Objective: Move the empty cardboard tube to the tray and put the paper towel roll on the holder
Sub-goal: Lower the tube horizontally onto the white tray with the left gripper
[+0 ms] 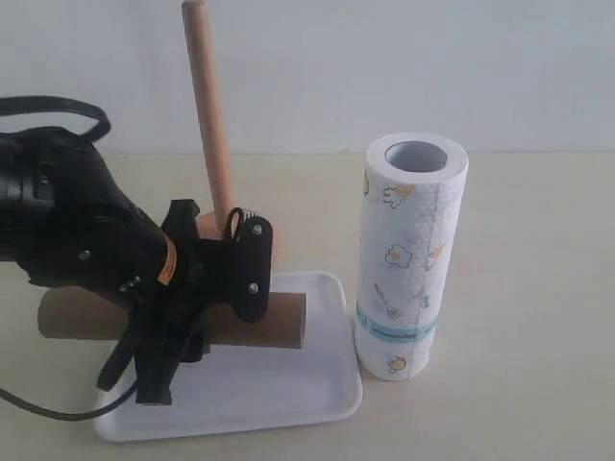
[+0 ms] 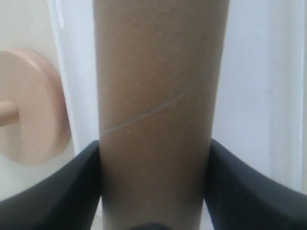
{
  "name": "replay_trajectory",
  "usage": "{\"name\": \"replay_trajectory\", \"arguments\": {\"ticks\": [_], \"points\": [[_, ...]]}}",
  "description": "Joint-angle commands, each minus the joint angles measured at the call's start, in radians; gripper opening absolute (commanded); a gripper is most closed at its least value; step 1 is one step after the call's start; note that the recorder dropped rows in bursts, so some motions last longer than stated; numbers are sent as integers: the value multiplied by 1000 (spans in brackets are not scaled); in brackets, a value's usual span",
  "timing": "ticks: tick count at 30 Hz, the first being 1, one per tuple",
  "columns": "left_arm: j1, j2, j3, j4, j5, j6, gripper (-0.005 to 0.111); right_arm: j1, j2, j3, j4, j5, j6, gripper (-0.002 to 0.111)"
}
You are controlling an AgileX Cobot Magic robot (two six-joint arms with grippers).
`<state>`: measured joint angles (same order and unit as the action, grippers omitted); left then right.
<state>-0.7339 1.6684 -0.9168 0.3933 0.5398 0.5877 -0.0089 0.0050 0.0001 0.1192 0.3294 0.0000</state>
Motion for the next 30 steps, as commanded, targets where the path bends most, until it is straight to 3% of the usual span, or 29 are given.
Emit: {"name": "replay_trajectory", "arguments": {"ticks": [1,30], "points": [[-7,49,-8,7,-82,-50,4,-5,-5,0,1,-6,0,0],[-7,188,-78,-37,-160,-97,4,-5,-5,0,1,-10,0,0]]}}
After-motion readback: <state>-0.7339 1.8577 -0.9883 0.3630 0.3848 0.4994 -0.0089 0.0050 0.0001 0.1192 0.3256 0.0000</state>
